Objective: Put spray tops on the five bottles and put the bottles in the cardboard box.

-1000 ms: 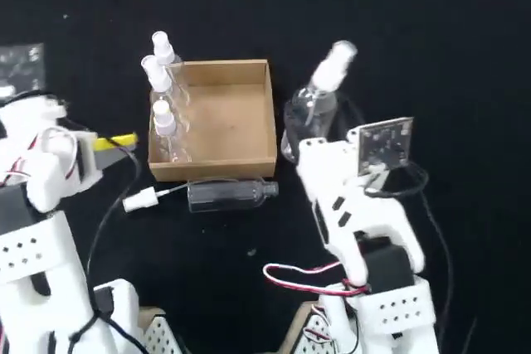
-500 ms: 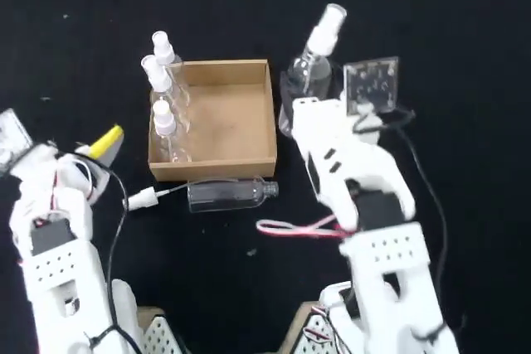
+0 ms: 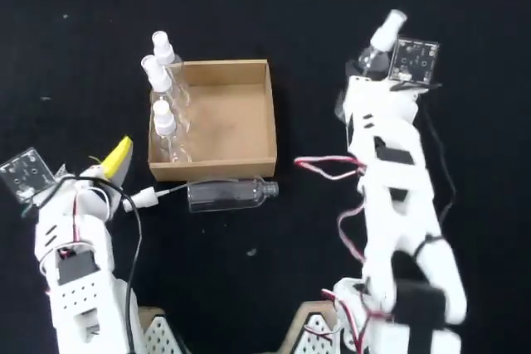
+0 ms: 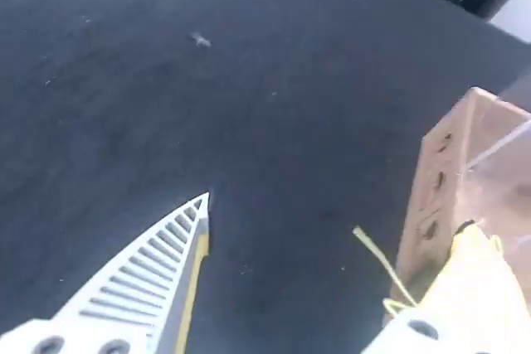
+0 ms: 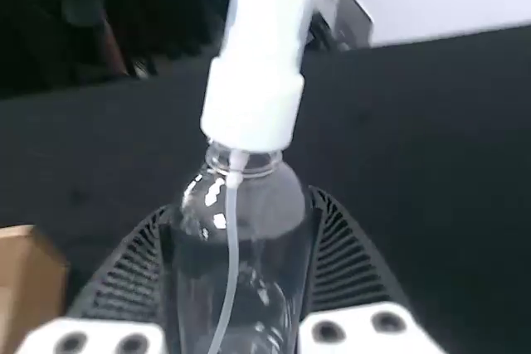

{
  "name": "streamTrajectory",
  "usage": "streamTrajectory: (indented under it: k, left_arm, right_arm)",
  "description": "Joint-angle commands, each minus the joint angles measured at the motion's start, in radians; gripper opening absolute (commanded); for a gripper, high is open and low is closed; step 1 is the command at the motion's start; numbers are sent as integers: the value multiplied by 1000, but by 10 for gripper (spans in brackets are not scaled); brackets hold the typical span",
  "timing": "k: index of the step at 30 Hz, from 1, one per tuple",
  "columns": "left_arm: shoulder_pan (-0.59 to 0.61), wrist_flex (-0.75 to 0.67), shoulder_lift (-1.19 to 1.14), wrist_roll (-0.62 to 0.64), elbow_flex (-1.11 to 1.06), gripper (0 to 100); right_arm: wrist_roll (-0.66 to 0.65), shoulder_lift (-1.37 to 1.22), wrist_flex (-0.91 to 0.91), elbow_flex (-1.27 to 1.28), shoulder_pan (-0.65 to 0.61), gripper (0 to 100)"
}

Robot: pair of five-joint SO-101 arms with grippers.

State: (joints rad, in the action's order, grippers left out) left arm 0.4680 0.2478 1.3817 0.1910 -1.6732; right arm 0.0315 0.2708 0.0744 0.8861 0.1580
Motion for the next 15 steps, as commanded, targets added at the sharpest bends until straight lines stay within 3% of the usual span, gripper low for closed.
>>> streamTrajectory:
  k: [1, 8, 15]
  left_arm:
    - [-33, -20, 92, 8, -31, 327]
    - [-30, 49, 181, 0, -35, 262]
    - [-30, 49, 183, 0, -35, 239]
  right_arm:
    - [6, -19, 41, -122, 18, 11]
    - [0, 41, 41, -154, -58, 11]
    - [-2, 18, 49, -159, -26, 11]
